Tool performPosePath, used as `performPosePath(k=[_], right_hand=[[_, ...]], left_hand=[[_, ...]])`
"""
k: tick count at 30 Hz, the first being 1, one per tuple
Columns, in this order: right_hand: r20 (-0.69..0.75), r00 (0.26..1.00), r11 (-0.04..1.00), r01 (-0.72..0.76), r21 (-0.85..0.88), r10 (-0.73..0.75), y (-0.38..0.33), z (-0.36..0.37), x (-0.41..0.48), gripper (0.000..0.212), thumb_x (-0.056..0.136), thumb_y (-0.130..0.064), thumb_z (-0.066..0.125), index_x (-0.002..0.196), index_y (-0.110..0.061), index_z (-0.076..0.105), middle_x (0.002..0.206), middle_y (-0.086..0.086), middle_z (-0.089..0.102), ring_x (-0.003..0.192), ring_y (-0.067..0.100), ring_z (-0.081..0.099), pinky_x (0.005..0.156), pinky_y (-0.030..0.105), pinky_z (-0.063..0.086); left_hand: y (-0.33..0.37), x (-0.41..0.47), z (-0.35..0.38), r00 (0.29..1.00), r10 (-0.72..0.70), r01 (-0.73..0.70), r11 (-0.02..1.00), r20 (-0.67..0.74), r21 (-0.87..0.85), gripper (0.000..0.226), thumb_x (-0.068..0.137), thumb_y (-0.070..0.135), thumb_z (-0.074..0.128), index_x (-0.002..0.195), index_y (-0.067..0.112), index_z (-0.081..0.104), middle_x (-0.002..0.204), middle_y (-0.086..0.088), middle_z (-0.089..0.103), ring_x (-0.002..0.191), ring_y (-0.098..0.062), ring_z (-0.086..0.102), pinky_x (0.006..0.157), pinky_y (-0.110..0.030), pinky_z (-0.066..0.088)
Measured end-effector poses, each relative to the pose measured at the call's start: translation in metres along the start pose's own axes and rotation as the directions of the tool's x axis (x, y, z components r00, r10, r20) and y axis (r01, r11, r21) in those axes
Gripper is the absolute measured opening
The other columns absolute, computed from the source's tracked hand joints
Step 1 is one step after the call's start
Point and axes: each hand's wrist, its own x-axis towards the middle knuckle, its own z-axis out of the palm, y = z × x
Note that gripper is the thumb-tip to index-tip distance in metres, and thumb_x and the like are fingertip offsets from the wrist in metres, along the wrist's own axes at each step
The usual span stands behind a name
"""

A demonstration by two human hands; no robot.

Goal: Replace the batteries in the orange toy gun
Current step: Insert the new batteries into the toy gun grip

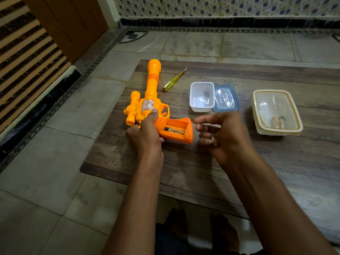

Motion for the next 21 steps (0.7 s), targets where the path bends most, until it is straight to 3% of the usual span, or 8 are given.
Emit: performPosePath(k=[4,7,9,12,15,17,21], right_hand=[[0.008,0.999,0.981,-0.049,0.185,0.049,-0.0011,-0.0015,0.0000,0.031,0.082,0.007,0.031,0.088,0.005,0.062,0.074,0.013,0.052,0.055,0.013,0.042,0.050,0.022,0.033],[-0.024,0.997,0.964,-0.061,0.258,0.070,-0.0029,-0.0023,0.0039,0.043,0.081,0.018,0.027,0.096,0.006,0.065,0.100,0.021,0.056,0.087,0.019,0.059,0.062,0.025,0.041],[-0.022,0.998,0.964,-0.053,0.262,0.061,-0.0040,-0.0022,0.0058,0.052,0.080,0.026,0.024,0.102,0.004,0.065,0.107,0.021,0.055,0.106,0.021,0.060,0.071,0.025,0.046],[-0.018,0.999,0.956,-0.026,0.291,0.033,-0.0047,-0.0020,0.0067,0.055,0.083,0.032,0.028,0.114,0.006,0.064,0.109,0.021,0.061,0.103,0.020,0.063,0.087,0.026,0.054],[-0.024,0.999,0.933,0.031,0.359,-0.024,-0.0027,-0.0032,0.0081,0.045,0.083,0.031,0.043,0.121,0.015,0.058,0.117,0.026,0.068,0.111,0.026,0.070,0.079,0.021,0.060],[-0.047,0.996,0.930,0.082,0.358,-0.070,-0.0016,-0.0041,0.0089,0.034,0.078,0.028,0.056,0.108,0.015,0.063,0.110,0.025,0.072,0.102,0.028,0.074,0.073,0.024,0.063],[-0.062,0.984,0.910,0.178,0.375,-0.167,-0.0029,-0.0019,0.0062,0.018,0.073,0.021,0.069,0.088,0.012,0.066,0.084,0.020,0.073,0.080,0.030,0.075,0.083,0.040,0.063]], left_hand=[[0.0012,-0.0009,0.0000,1.000,-0.012,0.012,1.000,0.002,0.000,0.018,0.085,0.031,0.078,0.098,0.019,0.072,0.092,-0.005,0.076,0.074,-0.021,0.071,0.041,-0.019,0.042],[0.0007,-0.0004,-0.0004,1.000,-0.007,0.007,1.000,0.006,0.011,0.013,0.085,0.032,0.078,0.092,0.024,0.069,0.091,-0.003,0.076,0.079,-0.023,0.074,0.045,-0.022,0.044],[-0.0002,0.0011,-0.0002,1.000,-0.004,0.004,1.000,0.007,0.011,0.017,0.084,0.033,0.078,0.095,0.022,0.070,0.092,-0.004,0.076,0.081,-0.025,0.075,0.046,-0.023,0.045],[-0.0011,0.0023,0.0004,1.000,0.000,0.000,1.000,0.000,0.013,0.023,0.084,0.033,0.078,0.100,0.018,0.072,0.093,-0.007,0.076,0.078,-0.025,0.073,0.045,-0.023,0.043],[-0.0020,0.0033,0.0002,1.000,0.007,-0.006,1.000,-0.003,0.015,0.024,0.084,0.033,0.078,0.100,0.017,0.072,0.092,-0.007,0.076,0.076,-0.025,0.072,0.044,-0.023,0.043],[-0.0021,0.0038,0.0002,1.000,0.003,-0.003,1.000,-0.001,0.019,0.024,0.083,0.034,0.078,0.100,0.017,0.072,0.091,-0.007,0.076,0.076,-0.025,0.072,0.044,-0.023,0.043],[-0.0023,0.0041,0.0002,1.000,-0.002,0.002,1.000,0.004,0.014,0.023,0.083,0.033,0.078,0.099,0.018,0.073,0.090,-0.007,0.076,0.074,-0.024,0.071,0.043,-0.022,0.042]])
